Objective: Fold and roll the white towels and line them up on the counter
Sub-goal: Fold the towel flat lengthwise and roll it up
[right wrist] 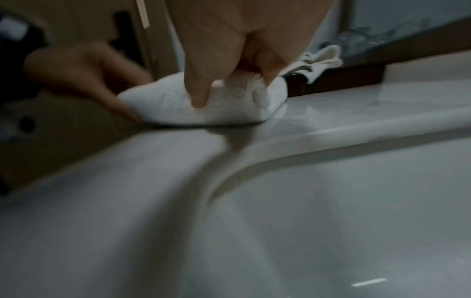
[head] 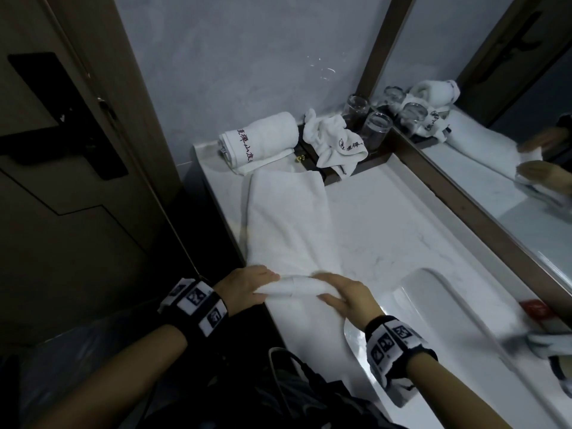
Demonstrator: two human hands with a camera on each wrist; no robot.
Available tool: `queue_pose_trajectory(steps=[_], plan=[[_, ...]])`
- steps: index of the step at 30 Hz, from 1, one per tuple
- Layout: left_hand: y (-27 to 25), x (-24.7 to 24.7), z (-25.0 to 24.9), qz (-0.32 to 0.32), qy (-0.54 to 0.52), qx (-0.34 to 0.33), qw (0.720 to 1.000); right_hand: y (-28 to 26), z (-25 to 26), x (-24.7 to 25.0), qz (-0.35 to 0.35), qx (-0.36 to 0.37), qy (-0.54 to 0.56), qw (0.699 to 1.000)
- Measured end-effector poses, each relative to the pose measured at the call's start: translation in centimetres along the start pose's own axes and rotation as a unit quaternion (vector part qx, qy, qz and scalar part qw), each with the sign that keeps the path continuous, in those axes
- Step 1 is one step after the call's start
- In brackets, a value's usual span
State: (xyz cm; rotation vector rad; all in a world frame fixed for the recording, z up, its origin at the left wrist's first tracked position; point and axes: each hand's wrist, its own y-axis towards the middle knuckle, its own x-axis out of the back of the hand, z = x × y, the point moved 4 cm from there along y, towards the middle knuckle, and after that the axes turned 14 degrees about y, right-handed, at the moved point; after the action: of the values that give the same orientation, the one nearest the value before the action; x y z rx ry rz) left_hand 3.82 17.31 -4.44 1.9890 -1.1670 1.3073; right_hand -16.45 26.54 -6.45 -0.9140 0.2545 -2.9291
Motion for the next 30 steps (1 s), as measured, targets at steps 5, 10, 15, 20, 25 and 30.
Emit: queue_pose_trajectory(steps=[5, 10, 15, 20, 25, 30], plan=[[1.4, 0.9, 2.5, 0.04, -0.184, 0.146, 0.971, 1.6, -0.9, 0.9, -0.021, -0.1, 0.106, 0.989], [4.0, 1.2, 3.3, 0.036, -0.105, 0.188, 0.976, 4.0, -0.6, 0.6, -0.08, -0.139, 0.085, 0.983], [4.4, 1.0, 1.7, -0.057, 0.058, 0.075, 0.994, 5.0, 0.5, 0.0, -0.097, -0.153, -0.134, 0.974], [2.7, 0.3, -0.6, -0.082, 0.237, -0.015, 0.968, 4.6, 1.9, 0.7, -0.18, -0.113, -0.224, 0.951], [2.3, -0.2, -0.1, -0.057, 0.294, -0.023, 0.954, 3.0, 3.2, -1.5, -0.151, 0.127, -0.213, 0.957], [2.7, -1.2, -0.7, -0.03, 0.343, 0.036, 0.938, 2.3, 2.8, 0.1, -0.101, 0.125, -0.185, 0.97]])
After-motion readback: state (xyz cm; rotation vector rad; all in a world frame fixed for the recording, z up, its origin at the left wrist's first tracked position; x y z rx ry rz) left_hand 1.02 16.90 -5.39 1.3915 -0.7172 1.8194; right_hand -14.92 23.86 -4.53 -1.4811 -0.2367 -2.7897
